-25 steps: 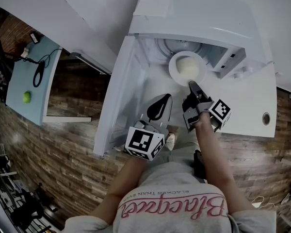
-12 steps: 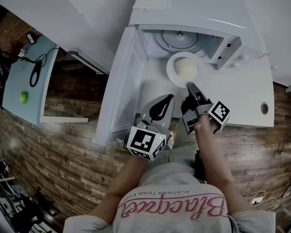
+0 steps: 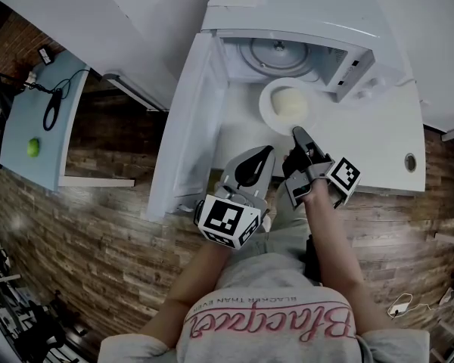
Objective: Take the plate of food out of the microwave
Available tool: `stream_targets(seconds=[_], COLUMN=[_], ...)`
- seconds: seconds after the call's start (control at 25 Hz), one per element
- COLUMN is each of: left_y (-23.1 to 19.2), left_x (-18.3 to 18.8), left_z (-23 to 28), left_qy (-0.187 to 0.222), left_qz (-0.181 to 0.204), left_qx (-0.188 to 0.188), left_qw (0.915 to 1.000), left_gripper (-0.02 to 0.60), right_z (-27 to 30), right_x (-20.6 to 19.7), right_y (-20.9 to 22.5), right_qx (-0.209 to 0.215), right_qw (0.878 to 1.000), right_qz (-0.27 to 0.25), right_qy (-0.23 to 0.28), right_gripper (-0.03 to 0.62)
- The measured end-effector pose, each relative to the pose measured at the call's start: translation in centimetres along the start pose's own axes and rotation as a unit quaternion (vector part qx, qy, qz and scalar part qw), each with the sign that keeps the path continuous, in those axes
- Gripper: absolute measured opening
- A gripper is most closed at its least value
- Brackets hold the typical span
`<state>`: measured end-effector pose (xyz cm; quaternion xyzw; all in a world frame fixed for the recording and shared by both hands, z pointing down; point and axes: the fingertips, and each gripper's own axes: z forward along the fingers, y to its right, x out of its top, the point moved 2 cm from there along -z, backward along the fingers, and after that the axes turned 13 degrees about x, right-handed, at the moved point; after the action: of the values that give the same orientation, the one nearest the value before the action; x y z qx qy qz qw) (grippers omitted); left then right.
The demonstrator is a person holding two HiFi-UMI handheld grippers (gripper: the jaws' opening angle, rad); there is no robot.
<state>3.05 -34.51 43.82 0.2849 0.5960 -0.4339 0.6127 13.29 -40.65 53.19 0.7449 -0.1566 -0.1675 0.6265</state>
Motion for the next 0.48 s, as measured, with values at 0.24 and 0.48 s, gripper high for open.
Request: stream_targets(seconds=[0.24, 0.48], left_y=[1.0, 1.5], left_x=[0.2, 0.6], left_z=[-0.2, -0.1], left_qy=[0.007, 0.013], left_qz=[0.001, -0.001], left_qx=[-0.008, -0.004], left_qw=[0.9999, 0.9999], left_gripper=[0.005, 0.005], right_z=[-0.5, -0.7], right_x=[-0.3, 0.0], right_y=[-0.8, -1.3], right_qx=[0.007, 0.010], right_qw=[1.000, 1.000], right_qz=[-0.007, -0.008], right_qy=[-0.011, -0.017], right_gripper=[0.023, 0.023])
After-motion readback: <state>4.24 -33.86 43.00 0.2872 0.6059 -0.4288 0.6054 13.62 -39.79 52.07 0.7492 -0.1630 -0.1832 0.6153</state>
